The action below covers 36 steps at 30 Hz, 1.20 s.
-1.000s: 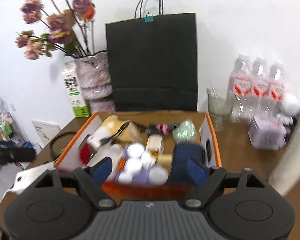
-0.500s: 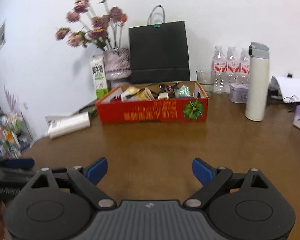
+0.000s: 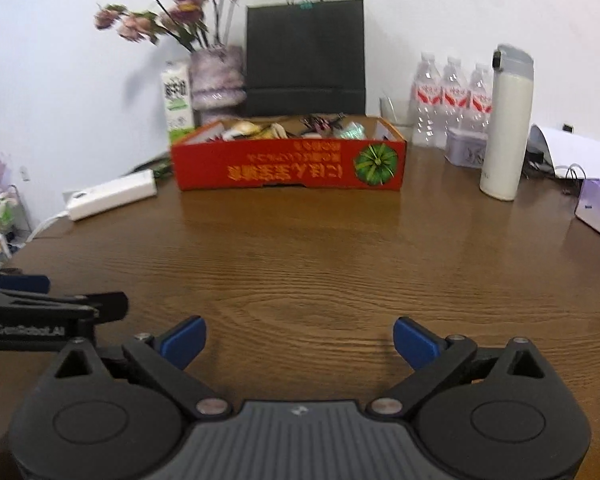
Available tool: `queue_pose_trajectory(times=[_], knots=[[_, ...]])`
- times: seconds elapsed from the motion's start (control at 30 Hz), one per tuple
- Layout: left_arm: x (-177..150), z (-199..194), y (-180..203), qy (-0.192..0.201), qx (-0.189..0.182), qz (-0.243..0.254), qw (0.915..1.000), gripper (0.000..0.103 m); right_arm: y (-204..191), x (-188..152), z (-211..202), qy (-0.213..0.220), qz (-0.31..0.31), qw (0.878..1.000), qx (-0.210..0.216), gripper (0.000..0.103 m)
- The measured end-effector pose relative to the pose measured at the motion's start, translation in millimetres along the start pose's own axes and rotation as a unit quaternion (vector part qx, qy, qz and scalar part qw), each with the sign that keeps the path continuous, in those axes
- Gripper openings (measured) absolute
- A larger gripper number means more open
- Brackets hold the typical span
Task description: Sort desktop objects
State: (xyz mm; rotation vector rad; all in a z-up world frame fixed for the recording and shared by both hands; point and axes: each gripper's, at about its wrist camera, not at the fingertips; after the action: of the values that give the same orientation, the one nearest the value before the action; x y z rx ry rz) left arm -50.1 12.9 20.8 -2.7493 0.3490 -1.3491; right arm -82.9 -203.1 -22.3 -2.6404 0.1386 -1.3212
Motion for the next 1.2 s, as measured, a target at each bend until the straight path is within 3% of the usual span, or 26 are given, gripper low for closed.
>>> queue_pose_trajectory(times=[0.1, 0.33, 0.47, 1.2], knots=[[5, 14, 3, -0.017, 0.0, 0.012, 0.9998, 0.103, 1, 5, 19, -0.024, 0.002, 1.0, -0.013, 0.101], [9, 37, 6, -0.03, -0.007, 0.014, 0.9994, 0.103, 0, 12, 40, -0.031, 0.009, 0.999, -0.029, 0.103], [10, 42, 4, -0.016, -0.012, 0.019, 0.9996, 0.103, -2, 13, 46, -0.031, 0.004, 0.999, -0.039, 0.103], [11, 45, 0, -0.017, -0.017, 0.013, 0.9996, 0.103, -3, 17, 52, -0.032, 0.003, 0.999, -0.036, 0.103]])
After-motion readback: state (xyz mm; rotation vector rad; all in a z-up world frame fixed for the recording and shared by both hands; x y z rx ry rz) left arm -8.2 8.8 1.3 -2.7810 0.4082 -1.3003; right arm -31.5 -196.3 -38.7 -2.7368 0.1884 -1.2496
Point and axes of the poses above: each gripper's, at about its wrist camera, not at the fingertips, and z roughly the way its jaws point, y to its right, x to its top, and after that the axes turned 11 degrees about z, right-handed
